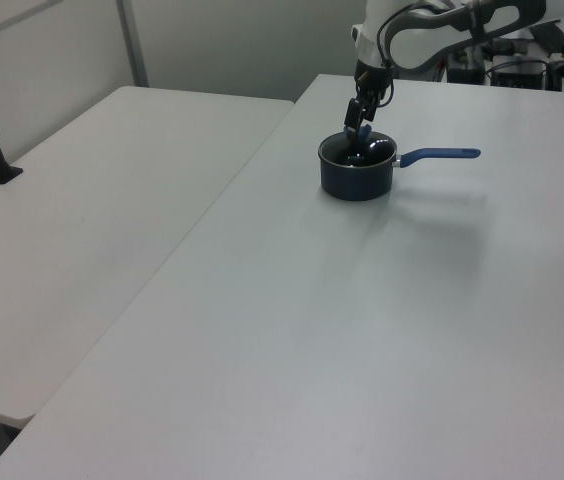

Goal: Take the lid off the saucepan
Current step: 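Close the gripper around the blue lid knob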

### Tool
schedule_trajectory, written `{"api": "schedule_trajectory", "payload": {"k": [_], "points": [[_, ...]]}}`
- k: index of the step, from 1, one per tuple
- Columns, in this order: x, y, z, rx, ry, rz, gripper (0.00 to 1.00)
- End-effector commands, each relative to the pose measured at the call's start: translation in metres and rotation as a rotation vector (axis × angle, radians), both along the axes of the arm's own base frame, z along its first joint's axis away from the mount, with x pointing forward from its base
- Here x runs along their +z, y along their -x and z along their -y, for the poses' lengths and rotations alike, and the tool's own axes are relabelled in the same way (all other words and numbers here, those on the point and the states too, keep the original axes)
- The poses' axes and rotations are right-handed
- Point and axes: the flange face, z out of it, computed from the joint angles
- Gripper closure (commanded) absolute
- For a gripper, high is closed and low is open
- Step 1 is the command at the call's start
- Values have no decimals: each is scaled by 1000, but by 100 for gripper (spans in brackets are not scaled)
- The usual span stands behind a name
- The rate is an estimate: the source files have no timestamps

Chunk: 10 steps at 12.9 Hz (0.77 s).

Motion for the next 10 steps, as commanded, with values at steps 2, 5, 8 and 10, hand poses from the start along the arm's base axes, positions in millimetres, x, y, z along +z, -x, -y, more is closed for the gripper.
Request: {"api": "schedule_trajectory", "payload": {"k": [2,5,8,10], "points": [[-4,-2,4,23,9,2,21],[-4,-3,4,44,13,1,33],[-3,-3,1,50,14,3,47],[0,-3,0,64,15,5,51]]}}
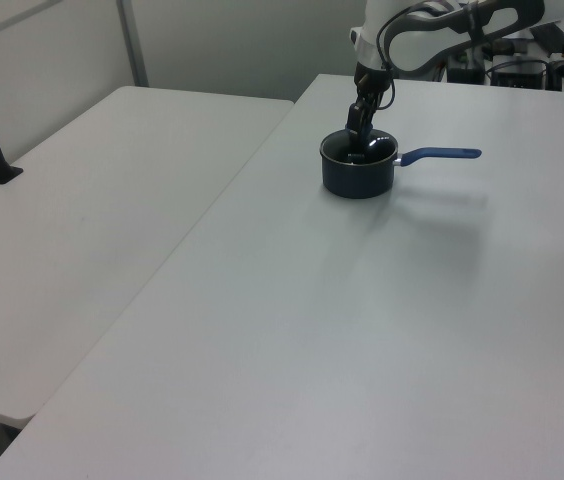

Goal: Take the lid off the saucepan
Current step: 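Close the gripper around the blue lid knob, then lift the glass lid off the pot and carry it beside the saucepan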

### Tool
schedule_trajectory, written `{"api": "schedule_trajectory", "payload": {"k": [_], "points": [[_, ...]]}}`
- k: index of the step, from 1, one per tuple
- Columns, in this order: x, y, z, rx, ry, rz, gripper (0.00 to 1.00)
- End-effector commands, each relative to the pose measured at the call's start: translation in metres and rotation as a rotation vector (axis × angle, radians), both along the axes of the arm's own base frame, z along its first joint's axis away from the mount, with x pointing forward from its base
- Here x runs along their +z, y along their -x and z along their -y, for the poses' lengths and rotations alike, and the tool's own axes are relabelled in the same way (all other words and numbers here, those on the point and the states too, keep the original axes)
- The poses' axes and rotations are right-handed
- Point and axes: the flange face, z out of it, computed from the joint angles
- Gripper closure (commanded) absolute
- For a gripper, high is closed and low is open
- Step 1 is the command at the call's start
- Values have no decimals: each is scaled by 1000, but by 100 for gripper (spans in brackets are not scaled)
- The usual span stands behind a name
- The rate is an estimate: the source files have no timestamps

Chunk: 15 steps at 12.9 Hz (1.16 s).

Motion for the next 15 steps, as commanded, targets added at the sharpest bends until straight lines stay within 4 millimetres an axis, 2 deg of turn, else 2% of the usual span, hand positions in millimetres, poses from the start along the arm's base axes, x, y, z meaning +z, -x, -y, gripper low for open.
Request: {"api": "schedule_trajectory", "payload": {"k": [1,3,10,12,15], "points": [[6,-2,0,36,7,17,52],[12,-1,1,32,7,26,52],[62,7,-6,41,7,94,52],[75,8,-30,74,11,108,52],[89,9,-86,142,12,118,52]]}}
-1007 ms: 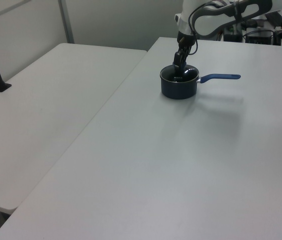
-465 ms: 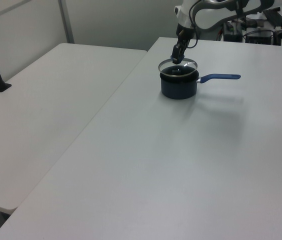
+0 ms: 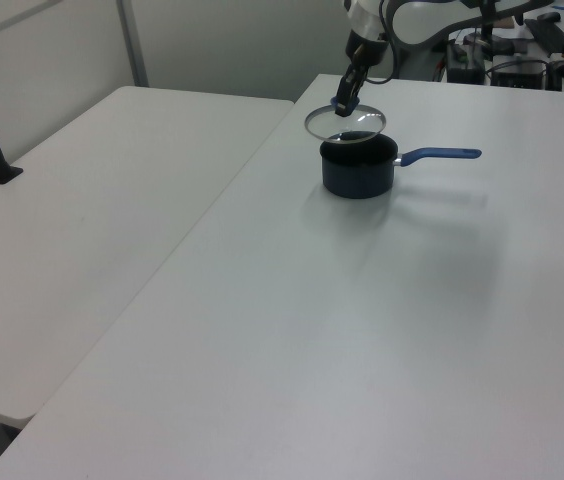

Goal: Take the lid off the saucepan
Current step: 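Lift the glass lid off the pot and carry it beside the saucepan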

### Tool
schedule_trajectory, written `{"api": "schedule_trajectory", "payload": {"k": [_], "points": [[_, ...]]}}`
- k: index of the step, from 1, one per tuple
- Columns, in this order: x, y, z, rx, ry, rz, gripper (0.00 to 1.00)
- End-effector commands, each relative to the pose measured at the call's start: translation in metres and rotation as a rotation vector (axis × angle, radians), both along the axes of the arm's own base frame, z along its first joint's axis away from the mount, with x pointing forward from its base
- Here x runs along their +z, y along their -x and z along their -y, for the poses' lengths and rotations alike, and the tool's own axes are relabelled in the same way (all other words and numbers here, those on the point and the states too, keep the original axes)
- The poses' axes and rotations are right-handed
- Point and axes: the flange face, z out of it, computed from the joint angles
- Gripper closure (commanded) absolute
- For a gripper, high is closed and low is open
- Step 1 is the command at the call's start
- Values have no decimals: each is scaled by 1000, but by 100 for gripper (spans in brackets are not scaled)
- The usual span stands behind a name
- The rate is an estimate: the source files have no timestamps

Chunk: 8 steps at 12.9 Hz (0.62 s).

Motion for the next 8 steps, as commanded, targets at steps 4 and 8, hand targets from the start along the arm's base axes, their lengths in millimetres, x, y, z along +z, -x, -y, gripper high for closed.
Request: {"api": "schedule_trajectory", "payload": {"k": [4,8], "points": [[34,29,-104,109,-11,15,52],[24,92,-141,183,-28,-59,52]]}}
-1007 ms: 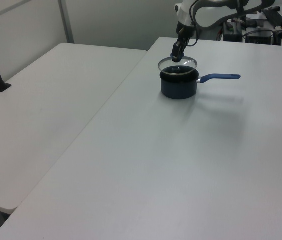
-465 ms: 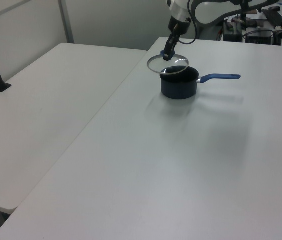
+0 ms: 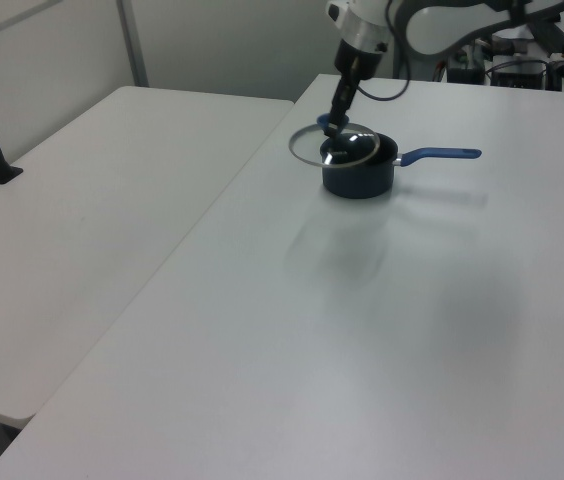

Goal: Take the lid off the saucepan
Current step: 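Lift the glass lid off the pot and carry it beside the saucepan, then lower the held lid flat onto the table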

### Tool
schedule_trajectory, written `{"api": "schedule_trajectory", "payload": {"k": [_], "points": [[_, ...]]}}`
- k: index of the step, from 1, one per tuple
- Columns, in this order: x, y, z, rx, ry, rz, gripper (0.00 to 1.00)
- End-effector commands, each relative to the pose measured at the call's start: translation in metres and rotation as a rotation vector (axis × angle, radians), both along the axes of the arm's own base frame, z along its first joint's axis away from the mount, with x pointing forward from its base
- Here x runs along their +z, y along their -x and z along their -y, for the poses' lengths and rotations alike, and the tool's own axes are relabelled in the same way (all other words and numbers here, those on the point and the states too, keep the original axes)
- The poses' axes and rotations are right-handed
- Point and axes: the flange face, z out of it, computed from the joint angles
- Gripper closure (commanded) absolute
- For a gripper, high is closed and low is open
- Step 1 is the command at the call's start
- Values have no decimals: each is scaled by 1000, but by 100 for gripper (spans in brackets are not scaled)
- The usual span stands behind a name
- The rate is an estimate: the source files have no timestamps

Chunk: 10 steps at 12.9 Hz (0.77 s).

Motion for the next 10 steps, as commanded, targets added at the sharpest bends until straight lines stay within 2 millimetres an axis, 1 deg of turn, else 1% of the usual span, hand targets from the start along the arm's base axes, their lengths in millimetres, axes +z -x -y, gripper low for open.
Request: {"api": "schedule_trajectory", "payload": {"k": [1,5,7,9,10], "points": [[-4,70,-19,39,-13,-68,52],[-16,115,-22,65,0,-104,52],[-28,135,-25,87,16,-131,52],[-40,141,-26,99,22,-154,52],[-46,141,-25,97,23,-162,52]]}}
